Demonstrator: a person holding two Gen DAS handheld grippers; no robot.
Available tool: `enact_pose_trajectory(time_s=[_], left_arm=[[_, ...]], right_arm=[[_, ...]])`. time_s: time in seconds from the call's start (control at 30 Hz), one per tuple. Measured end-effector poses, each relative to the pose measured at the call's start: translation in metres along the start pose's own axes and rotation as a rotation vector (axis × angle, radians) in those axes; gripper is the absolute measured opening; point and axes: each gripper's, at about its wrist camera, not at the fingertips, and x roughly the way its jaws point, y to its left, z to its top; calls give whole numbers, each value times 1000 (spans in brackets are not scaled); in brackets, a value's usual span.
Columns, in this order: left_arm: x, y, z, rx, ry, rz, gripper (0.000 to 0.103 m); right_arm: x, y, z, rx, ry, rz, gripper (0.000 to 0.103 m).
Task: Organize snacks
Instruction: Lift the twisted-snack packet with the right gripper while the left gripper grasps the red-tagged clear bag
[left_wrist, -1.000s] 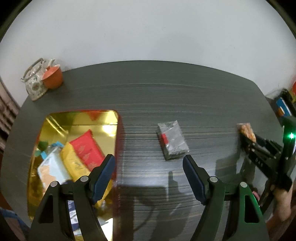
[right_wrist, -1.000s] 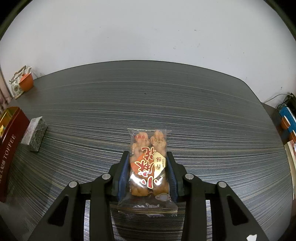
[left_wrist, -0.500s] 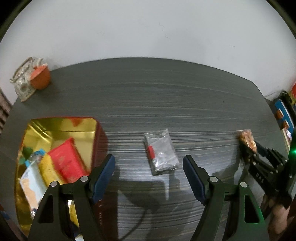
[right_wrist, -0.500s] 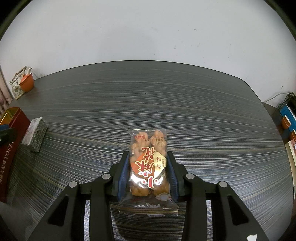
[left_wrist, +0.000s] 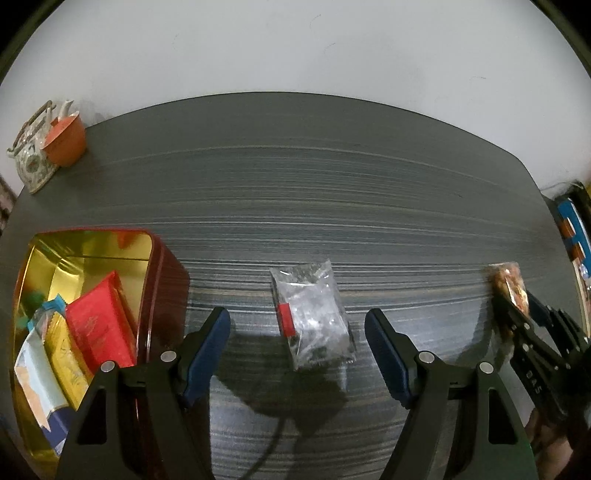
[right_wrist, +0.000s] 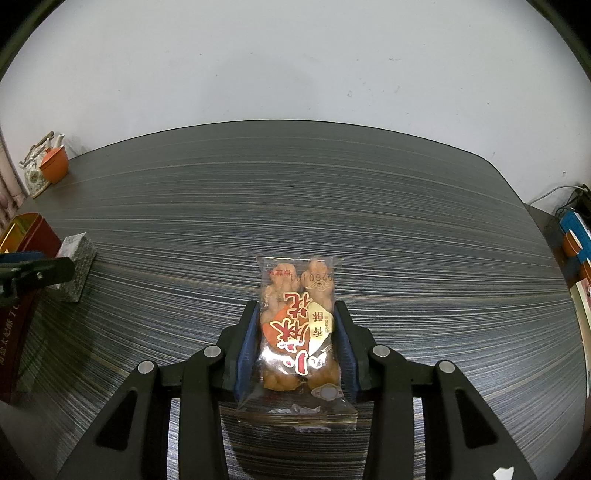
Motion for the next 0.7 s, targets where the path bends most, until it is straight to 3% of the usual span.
enact_pose_trajectory(time_s=[0.2, 0.27, 0.43, 0.7], left_arm=[[5, -8, 2, 23, 1, 14, 68], [8, -14, 2, 25, 12, 9, 57], [12, -18, 4, 35, 25, -16, 43], [14, -25, 0, 62, 16, 8, 38]], right_arm=[[0, 0, 0, 0, 0, 0, 37], [0, 0, 0, 0, 0, 0, 37], [0, 0, 0, 0, 0, 0, 37], [0, 0, 0, 0, 0, 1, 38]])
